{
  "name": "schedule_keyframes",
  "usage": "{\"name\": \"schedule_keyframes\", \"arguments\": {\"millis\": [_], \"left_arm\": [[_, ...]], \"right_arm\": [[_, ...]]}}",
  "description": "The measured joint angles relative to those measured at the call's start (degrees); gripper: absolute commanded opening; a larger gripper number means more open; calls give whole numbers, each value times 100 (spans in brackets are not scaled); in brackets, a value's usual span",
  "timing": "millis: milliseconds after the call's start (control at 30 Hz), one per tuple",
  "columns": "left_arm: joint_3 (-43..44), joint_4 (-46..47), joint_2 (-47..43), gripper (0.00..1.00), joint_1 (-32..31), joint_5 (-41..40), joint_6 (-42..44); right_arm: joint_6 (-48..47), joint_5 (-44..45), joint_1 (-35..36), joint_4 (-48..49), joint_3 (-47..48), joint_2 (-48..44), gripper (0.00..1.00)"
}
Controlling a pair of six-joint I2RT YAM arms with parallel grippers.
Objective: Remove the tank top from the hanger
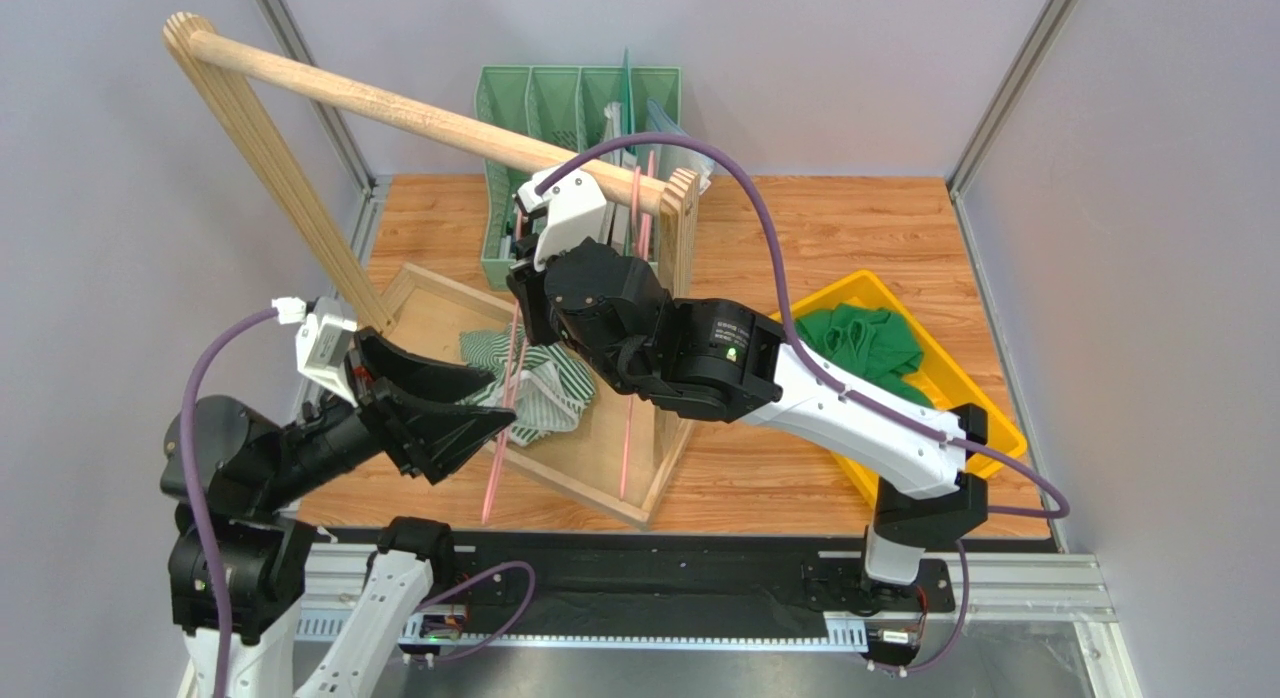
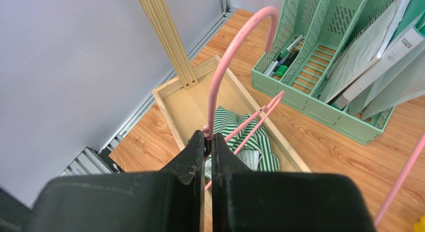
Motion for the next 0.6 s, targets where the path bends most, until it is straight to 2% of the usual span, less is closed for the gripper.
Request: {"name": "schedule_keyframes", "arguments": {"millis": [200,433,600], "left_arm": [[-260,-20,240,69,0,-160,-76],[-507,55,190,53,0,-326,-295],[-645,87,190,47,0,-321,-442]], "right_arm": [[2,-66,-2,0,28,42,0],[7,-210,-2,-9,28,42,0],[7,-293,-4,11,17,42,0]]}}
